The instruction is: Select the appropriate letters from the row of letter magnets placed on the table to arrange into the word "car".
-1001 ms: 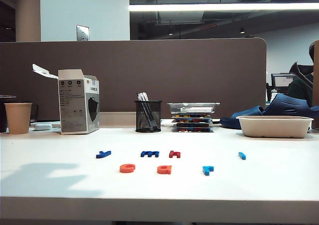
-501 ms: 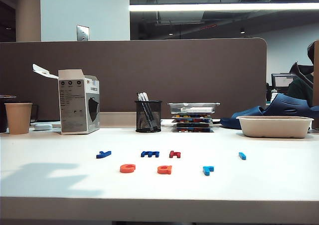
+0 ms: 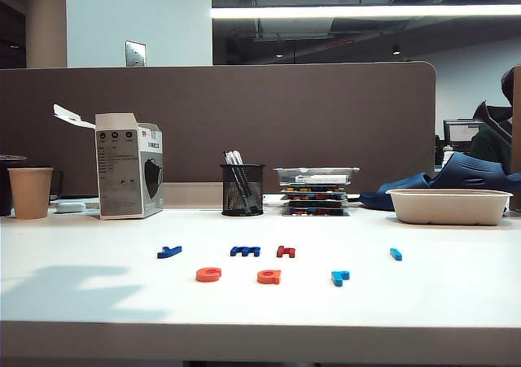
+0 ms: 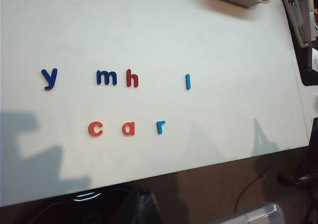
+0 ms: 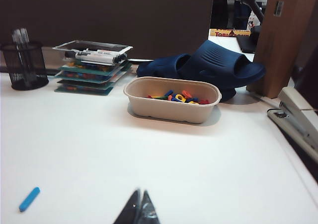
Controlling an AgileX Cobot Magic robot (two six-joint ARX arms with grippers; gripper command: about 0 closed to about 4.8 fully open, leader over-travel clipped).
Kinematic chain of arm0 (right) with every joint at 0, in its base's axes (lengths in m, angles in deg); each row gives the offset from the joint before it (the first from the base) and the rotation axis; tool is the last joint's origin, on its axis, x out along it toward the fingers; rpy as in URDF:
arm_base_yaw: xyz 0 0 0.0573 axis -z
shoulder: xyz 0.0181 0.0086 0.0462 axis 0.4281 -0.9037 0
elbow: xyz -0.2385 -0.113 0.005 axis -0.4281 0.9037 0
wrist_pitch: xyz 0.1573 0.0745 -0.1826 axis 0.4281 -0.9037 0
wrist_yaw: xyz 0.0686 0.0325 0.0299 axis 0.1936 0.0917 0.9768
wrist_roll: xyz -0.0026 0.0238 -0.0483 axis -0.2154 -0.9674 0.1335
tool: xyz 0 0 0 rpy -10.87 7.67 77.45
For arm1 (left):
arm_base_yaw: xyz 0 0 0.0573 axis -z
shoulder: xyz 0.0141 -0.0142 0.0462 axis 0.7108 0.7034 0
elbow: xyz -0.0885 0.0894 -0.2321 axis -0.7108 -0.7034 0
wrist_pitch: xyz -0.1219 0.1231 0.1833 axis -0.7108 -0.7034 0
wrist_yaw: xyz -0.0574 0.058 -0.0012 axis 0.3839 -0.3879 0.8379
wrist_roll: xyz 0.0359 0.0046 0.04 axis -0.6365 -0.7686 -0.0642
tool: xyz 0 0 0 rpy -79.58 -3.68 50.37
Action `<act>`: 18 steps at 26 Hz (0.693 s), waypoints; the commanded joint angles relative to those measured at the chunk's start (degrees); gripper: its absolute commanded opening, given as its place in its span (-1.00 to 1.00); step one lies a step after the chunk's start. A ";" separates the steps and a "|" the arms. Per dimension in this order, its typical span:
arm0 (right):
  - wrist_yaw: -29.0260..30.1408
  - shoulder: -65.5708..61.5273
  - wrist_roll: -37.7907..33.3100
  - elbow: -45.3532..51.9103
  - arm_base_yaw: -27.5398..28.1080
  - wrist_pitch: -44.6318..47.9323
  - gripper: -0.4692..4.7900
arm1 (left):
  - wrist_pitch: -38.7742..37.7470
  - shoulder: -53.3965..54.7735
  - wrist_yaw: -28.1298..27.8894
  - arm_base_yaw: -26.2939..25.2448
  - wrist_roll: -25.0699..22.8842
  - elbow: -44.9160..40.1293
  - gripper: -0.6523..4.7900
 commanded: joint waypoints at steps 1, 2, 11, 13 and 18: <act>-0.28 -0.02 1.40 0.31 -0.02 0.17 -0.83 | 1.31 -0.15 -0.20 -0.04 -0.04 0.15 -0.78; -0.31 -0.02 1.40 0.28 -0.02 -0.35 -0.83 | 1.64 -0.15 -0.20 -0.04 -0.09 0.15 -0.78; -0.28 -0.02 1.38 0.28 -0.04 -1.95 -0.82 | 18.88 -0.15 -8.44 -0.09 -22.56 0.31 -0.78; -0.28 -0.02 1.38 0.28 -0.04 -1.99 -0.82 | 21.18 -0.15 -11.65 -0.48 -27.04 0.35 -0.78; -0.33 -0.02 1.40 0.28 -0.02 -2.62 -0.82 | 21.49 -0.17 -9.68 -7.48 -32.48 0.70 -0.78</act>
